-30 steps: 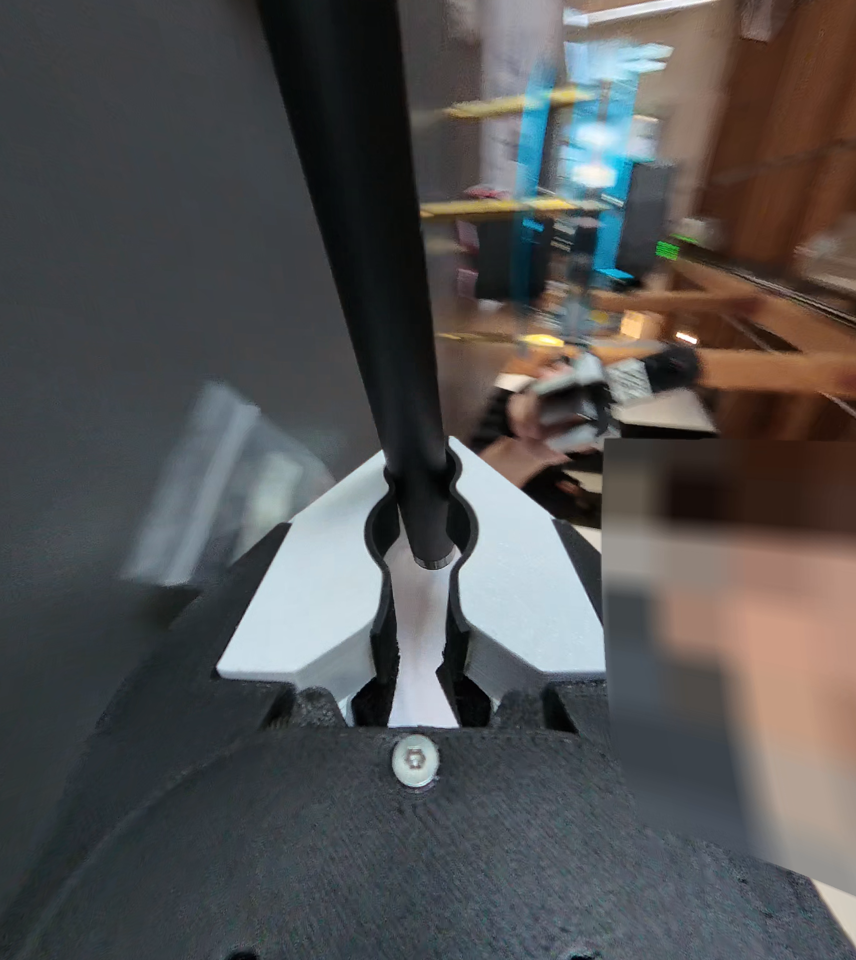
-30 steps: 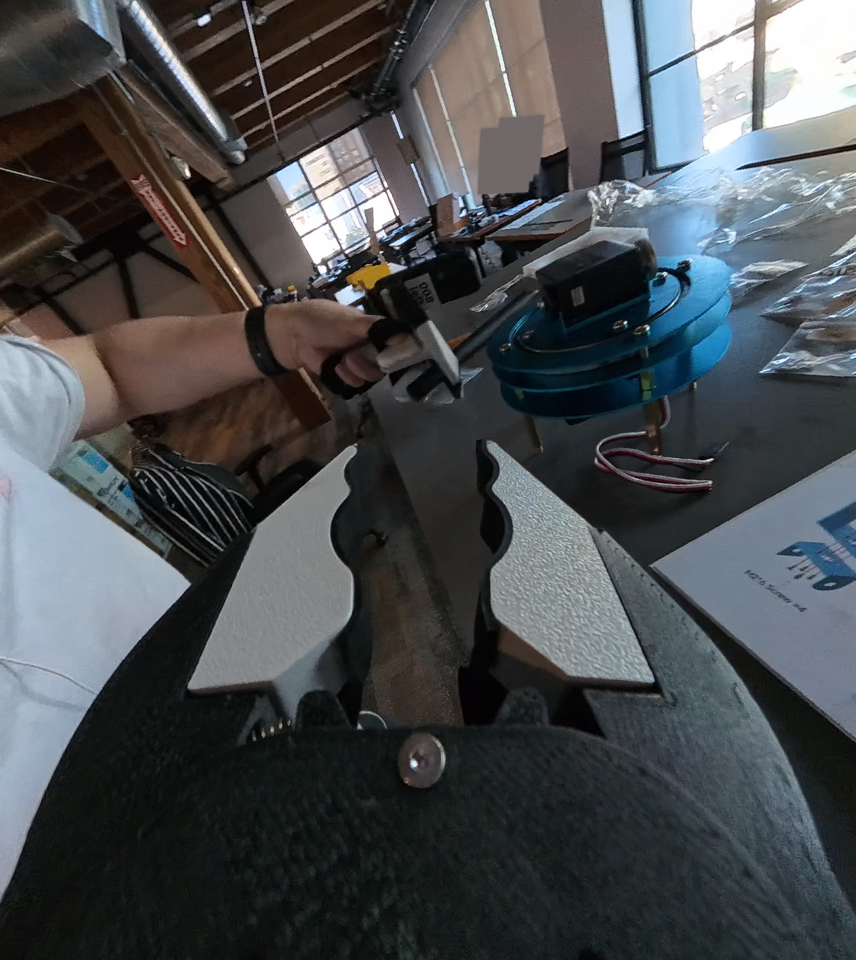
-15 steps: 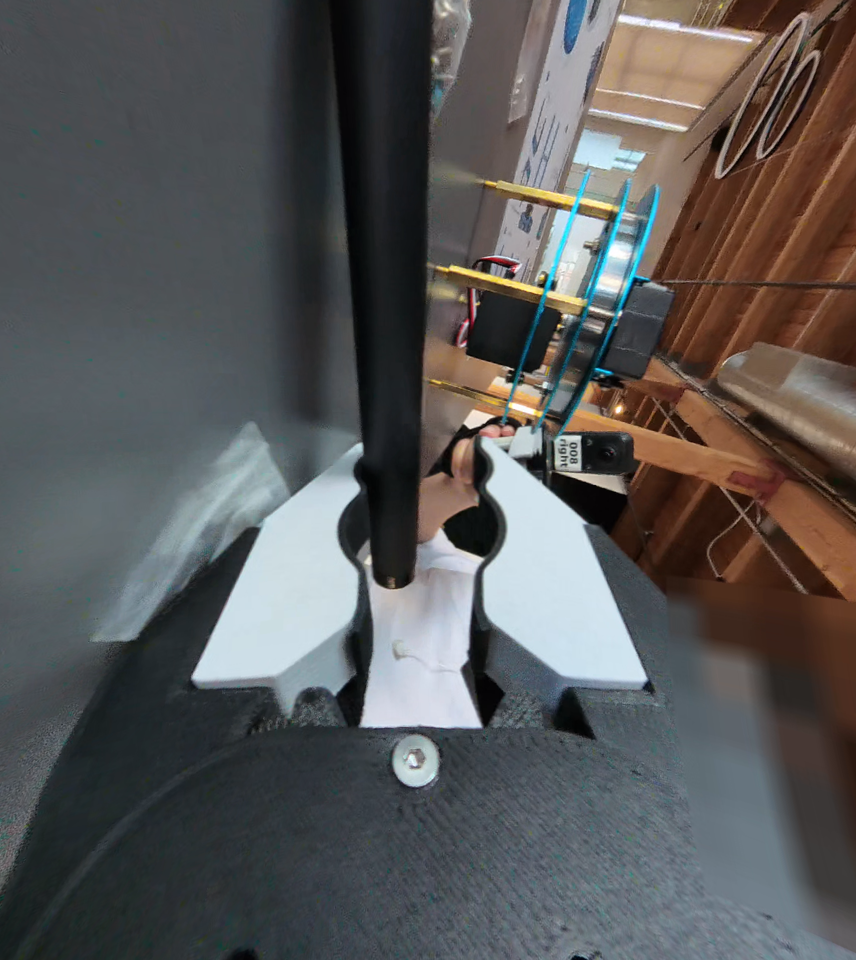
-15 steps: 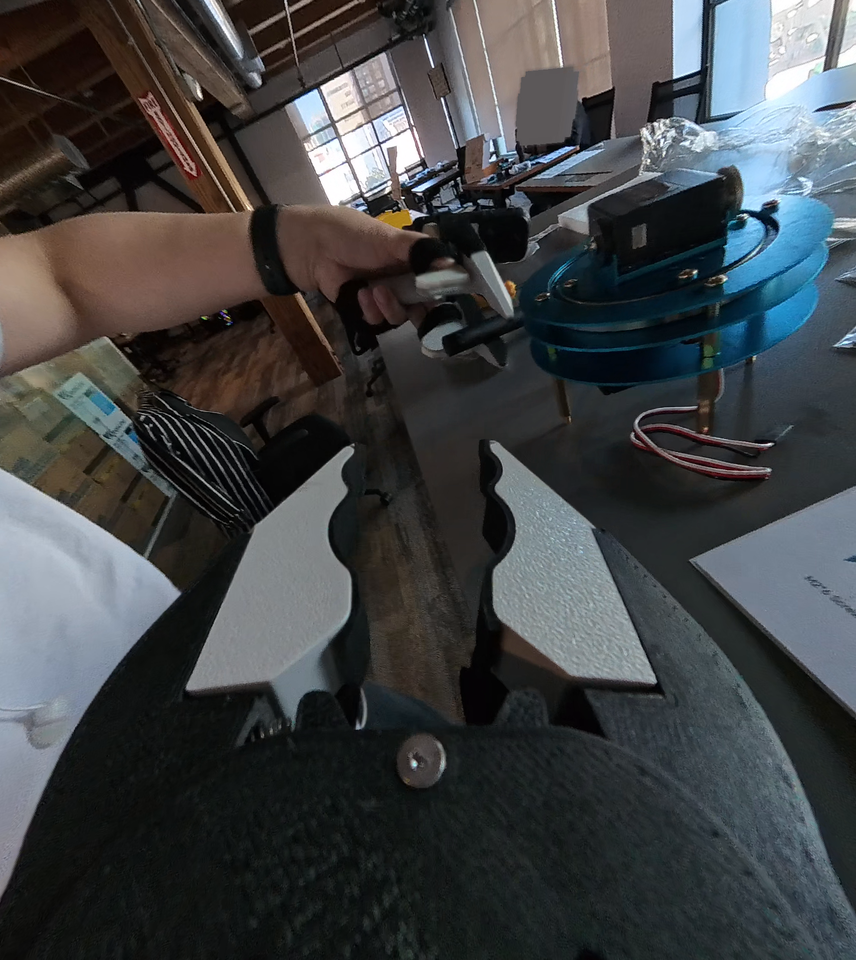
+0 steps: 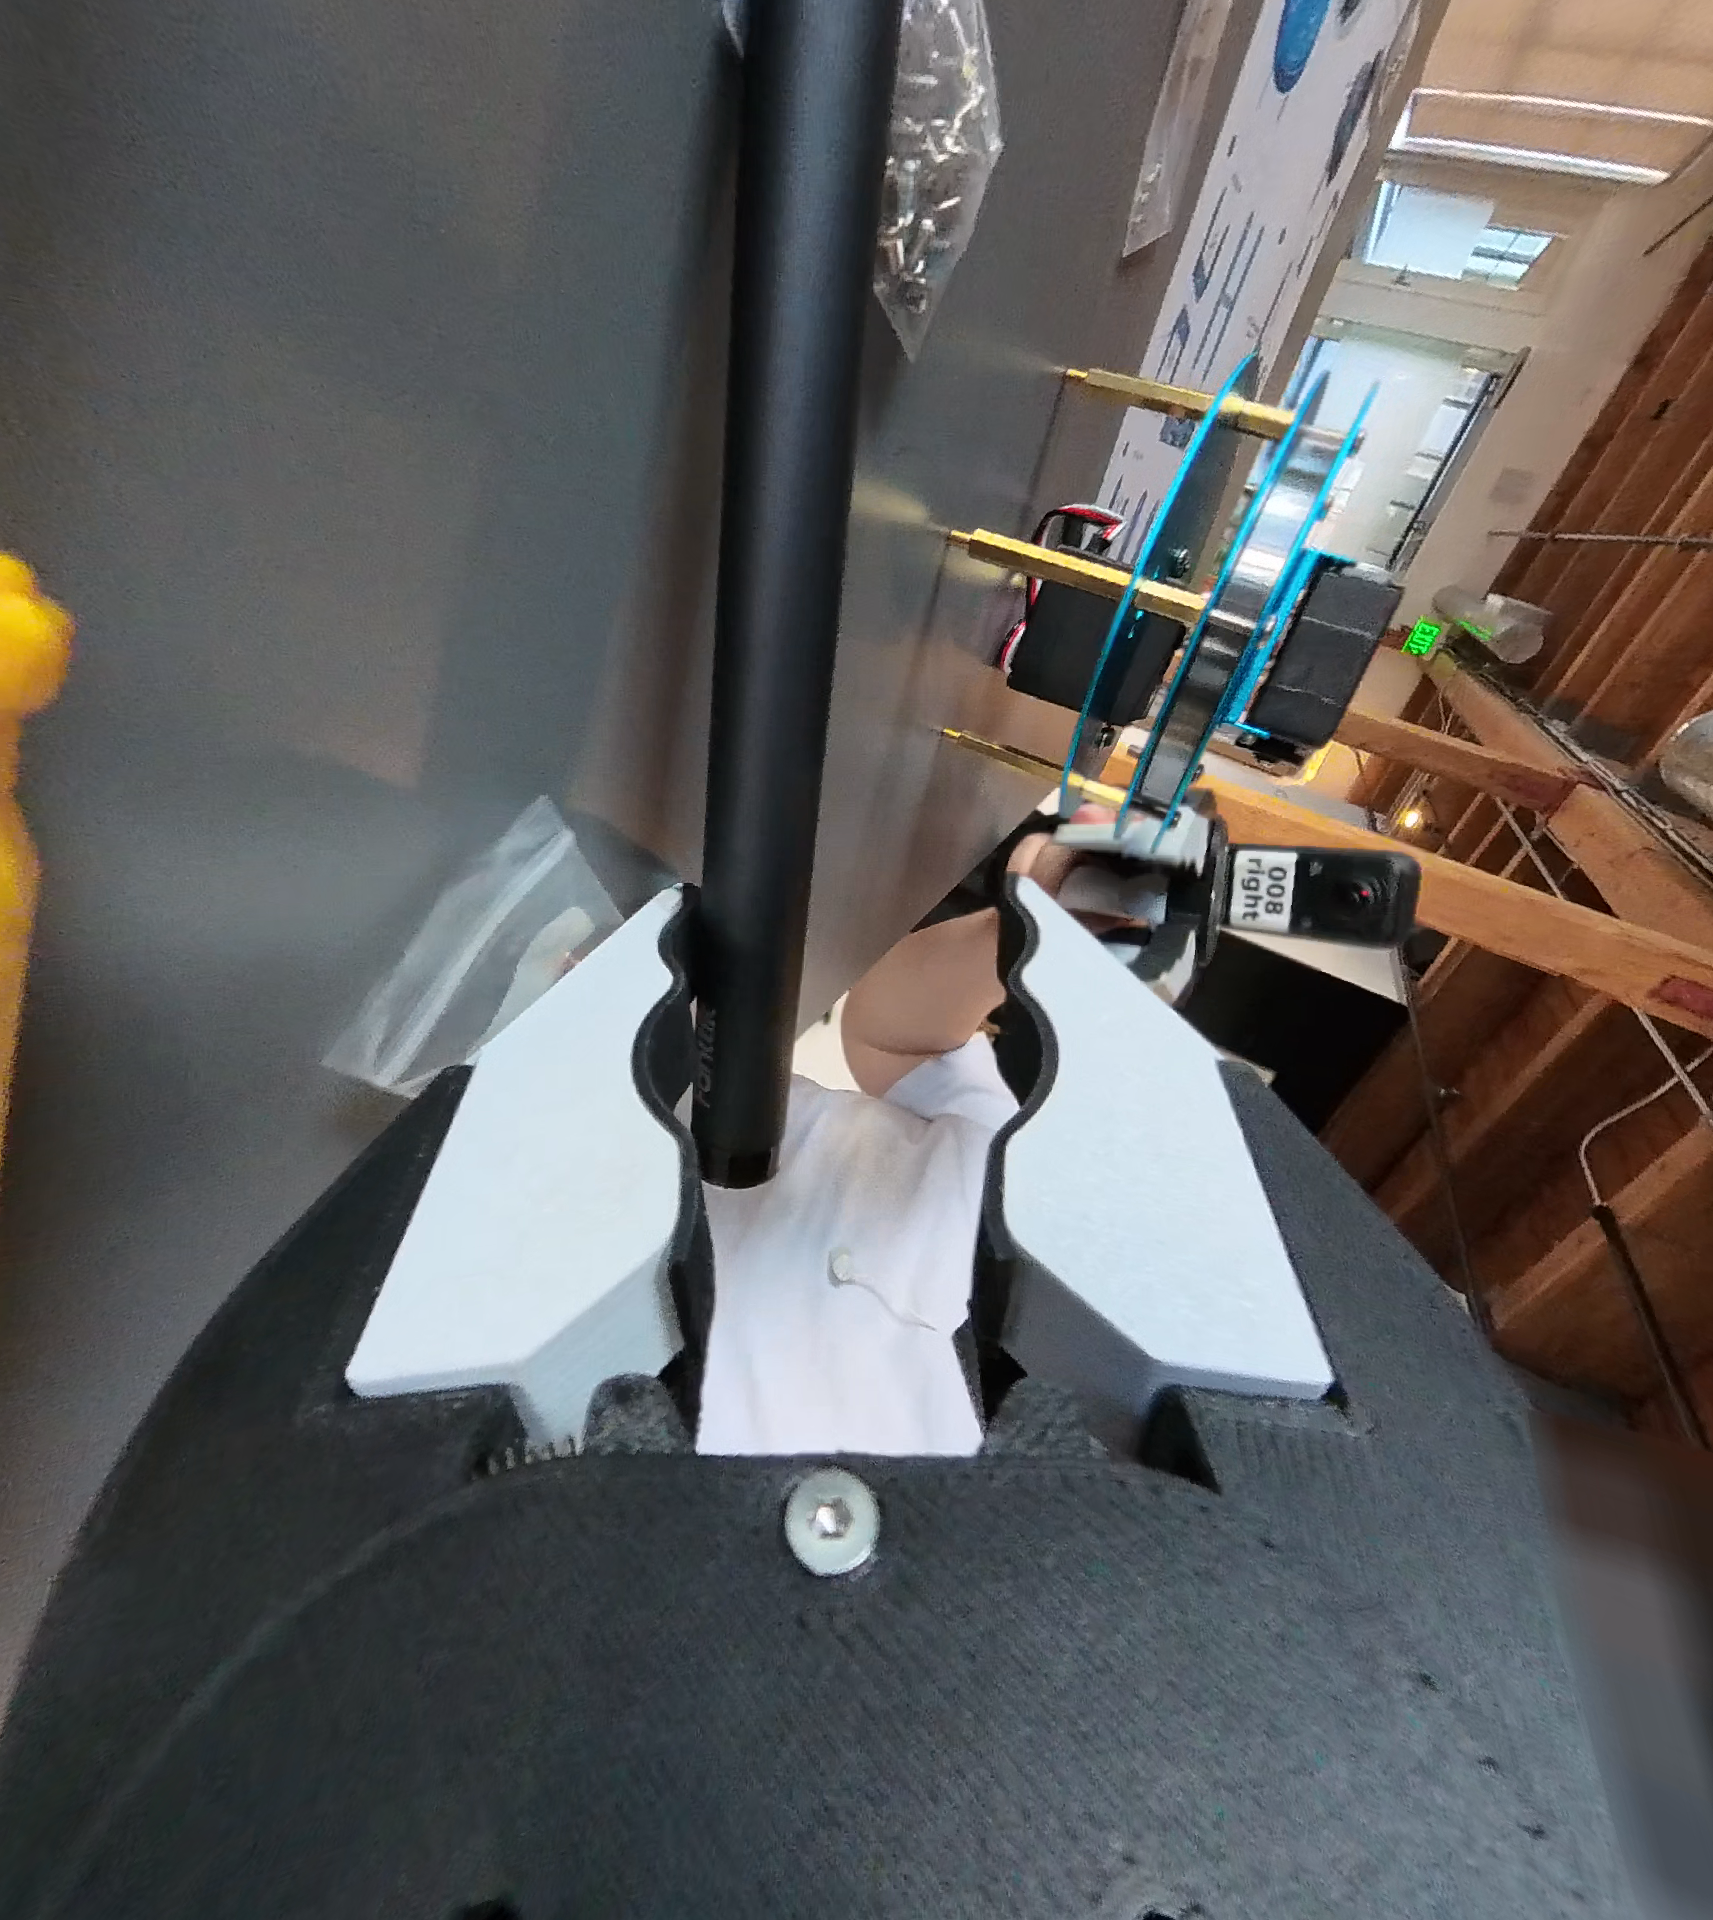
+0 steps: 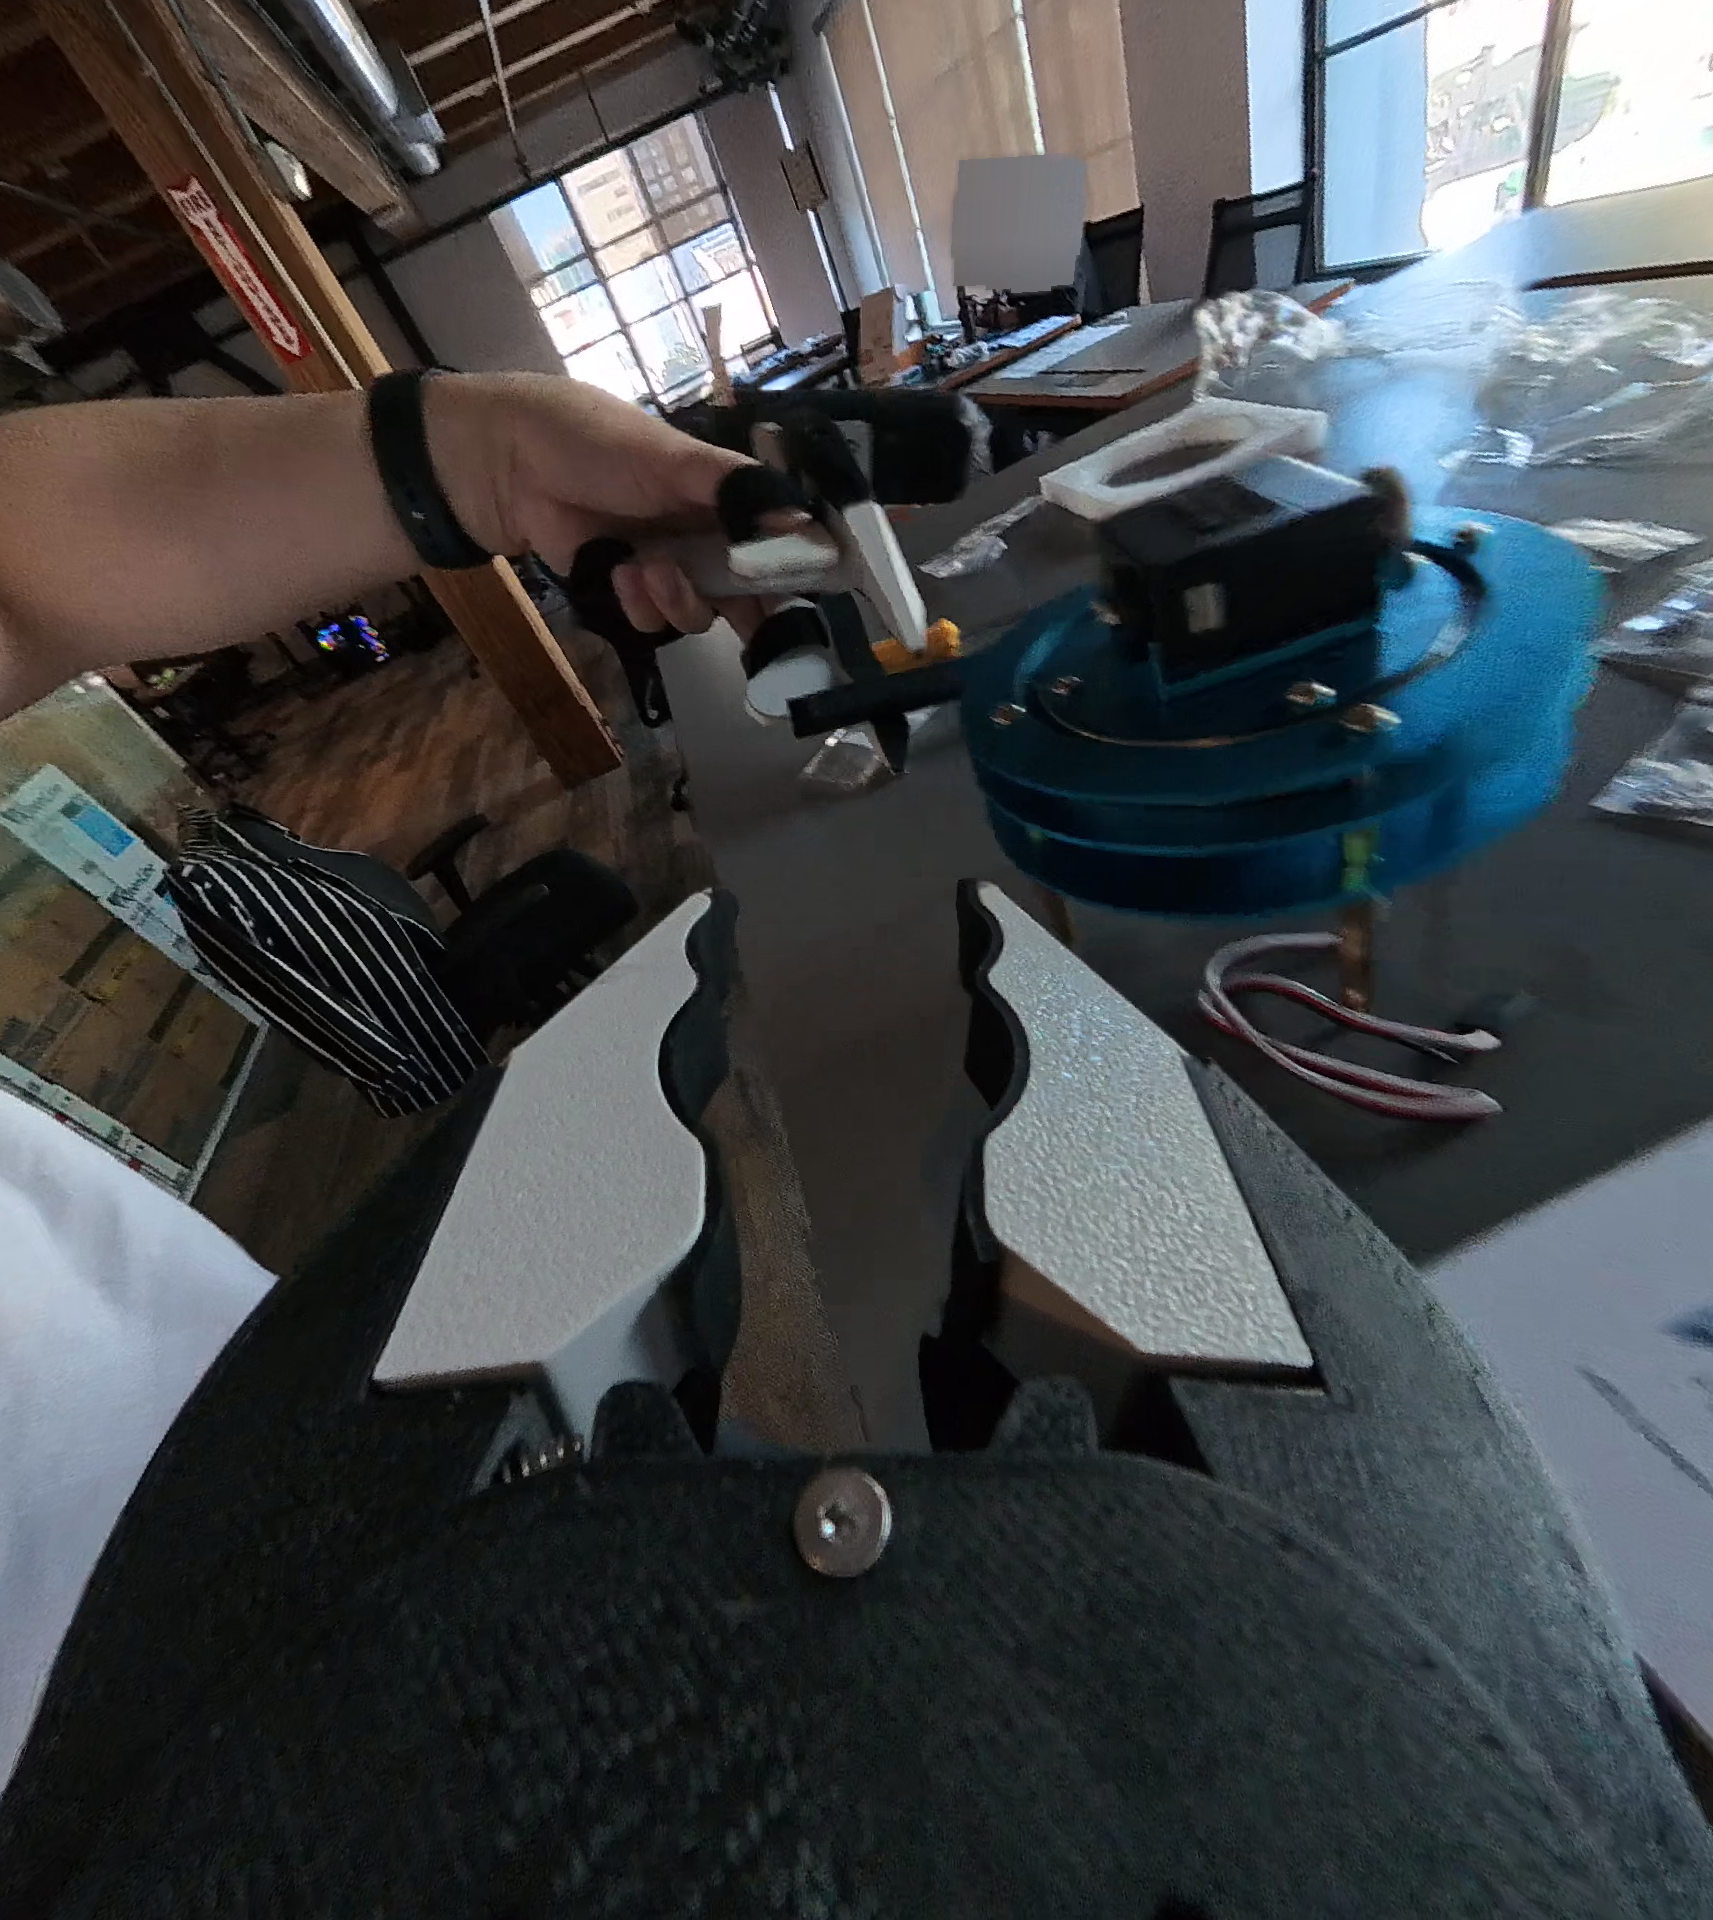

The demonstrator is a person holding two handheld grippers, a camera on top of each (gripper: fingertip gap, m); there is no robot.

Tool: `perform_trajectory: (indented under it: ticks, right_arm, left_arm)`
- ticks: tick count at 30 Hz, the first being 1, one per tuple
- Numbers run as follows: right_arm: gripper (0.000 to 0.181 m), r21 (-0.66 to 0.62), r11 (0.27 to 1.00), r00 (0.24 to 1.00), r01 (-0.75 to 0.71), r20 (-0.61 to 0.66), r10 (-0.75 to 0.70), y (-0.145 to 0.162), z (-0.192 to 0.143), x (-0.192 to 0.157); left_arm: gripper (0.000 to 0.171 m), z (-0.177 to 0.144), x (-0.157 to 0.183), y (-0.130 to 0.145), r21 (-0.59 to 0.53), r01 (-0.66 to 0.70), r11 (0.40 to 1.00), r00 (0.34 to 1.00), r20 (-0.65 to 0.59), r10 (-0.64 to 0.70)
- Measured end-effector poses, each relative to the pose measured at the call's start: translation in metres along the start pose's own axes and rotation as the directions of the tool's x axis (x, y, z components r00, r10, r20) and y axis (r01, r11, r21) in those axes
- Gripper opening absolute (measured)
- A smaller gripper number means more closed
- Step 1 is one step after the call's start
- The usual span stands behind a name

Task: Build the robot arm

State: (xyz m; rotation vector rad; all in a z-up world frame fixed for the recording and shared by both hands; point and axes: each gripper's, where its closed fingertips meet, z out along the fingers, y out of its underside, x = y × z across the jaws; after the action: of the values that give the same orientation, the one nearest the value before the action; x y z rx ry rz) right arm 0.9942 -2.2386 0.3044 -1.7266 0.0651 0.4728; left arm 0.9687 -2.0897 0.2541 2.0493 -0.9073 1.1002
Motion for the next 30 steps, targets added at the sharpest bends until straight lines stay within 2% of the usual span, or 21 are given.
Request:
perform_trajectory:
  ticks: [3, 6, 8, 10, 12, 14, 17, 20, 22, 24, 26, 27, 28, 29, 30]
  right_arm:
    - [0.041, 0.017, 0.999, 0.999, 0.042, 0.017, -0.042, -0.002, 0.032, -0.023]
    - [0.040, -0.029, 0.995, 0.994, 0.096, -0.051, -0.097, 0.009, 0.074, -0.031]
    - [0.037, -0.064, 0.996, 0.985, 0.066, -0.156, -0.075, 0.014, 0.102, -0.020]
    - [0.037, -0.083, 0.996, 0.971, -0.017, -0.239, -0.004, 0.015, 0.126, -0.008]
    - [0.038, -0.097, 0.993, 0.956, -0.063, -0.293, 0.032, 0.015, 0.146, -0.001]
    - [0.039, -0.151, 0.986, 0.925, -0.068, -0.379, 0.006, 0.022, 0.156, 0.007]
    - [0.036, -0.225, 0.973, 0.853, -0.044, -0.516, -0.081, 0.031, 0.157, 0.022]
    - [0.037, -0.249, 0.966, 0.819, -0.074, -0.567, -0.084, 0.039, 0.158, 0.026]
    - [0.034, -0.173, 0.984, 0.814, -0.033, -0.576, -0.073, 0.028, 0.158, 0.021]
    - [0.033, -0.080, 0.996, 0.802, 0.033, -0.592, -0.074, 0.013, 0.152, 0.011]
    - [0.033, -0.025, 0.991, 0.809, 0.131, -0.575, -0.121, 0.001, 0.146, -0.004]
    - [0.033, -0.012, 0.986, 0.804, 0.164, -0.578, -0.141, -0.003, 0.142, -0.009]
    - [0.033, -0.004, 0.981, 0.795, 0.196, -0.585, -0.161, -0.005, 0.137, -0.014]
    - [0.033, -0.003, 0.977, 0.783, 0.214, -0.597, -0.173, -0.006, 0.132, -0.017]
    - [0.033, -0.010, 0.976, 0.773, 0.219, -0.608, -0.180, -0.006, 0.128, -0.018]
  left_arm:
    - [0.049, -0.003, -0.006, 0.006, -0.057, 0.017, 0.998, 1.000, -0.004, -0.017]
    - [0.055, 0.000, 0.000, 0.005, -0.060, 0.024, 0.998, 0.999, -0.045, -0.027]
    - [0.038, 0.002, 0.001, 0.008, -0.060, -0.022, 0.998, 0.997, -0.070, 0.018]
    - [0.044, 0.005, 0.002, 0.012, -0.065, -0.027, 0.998, 0.993, -0.117, 0.019]
    - [0.028, 0.004, 0.008, 0.017, -0.082, -0.029, 0.996, 0.977, -0.211, 0.011]
    - [0.030, 0.000, 0.007, 0.021, -0.113, -0.033, 0.993, 0.971, -0.238, 0.005]
    - [0.030, -0.027, 0.012, 0.025, -0.157, -0.098, 0.983, 0.964, -0.262, 0.055]
    - [0.030, -0.082, 0.037, 0.029, -0.134, -0.263, 0.955, 0.916, -0.345, 0.204]
    - [0.030, -0.124, 0.047, 0.026, -0.040, -0.449, 0.893, 0.842, -0.353, 0.408]
    - [0.030, -0.157, 0.040, 0.018, 0.089, -0.642, 0.762, 0.724, -0.259, 0.640]
    - [0.031, -0.177, 0.015, -0.005, 0.214, -0.790, 0.575, 0.588, -0.002, 0.809]
    - [0.030, -0.181, 0.002, -0.017, 0.239, -0.852, 0.466, 0.507, 0.150, 0.849]
    - [0.031, -0.182, -0.010, -0.026, 0.222, -0.893, 0.393, 0.443, 0.271, 0.855]
    - [0.036, -0.176, -0.020, -0.031, 0.189, -0.907, 0.376, 0.419, 0.335, 0.844]
    - [0.043, -0.165, -0.027, -0.030, 0.164, -0.898, 0.408, 0.440, 0.343, 0.830]
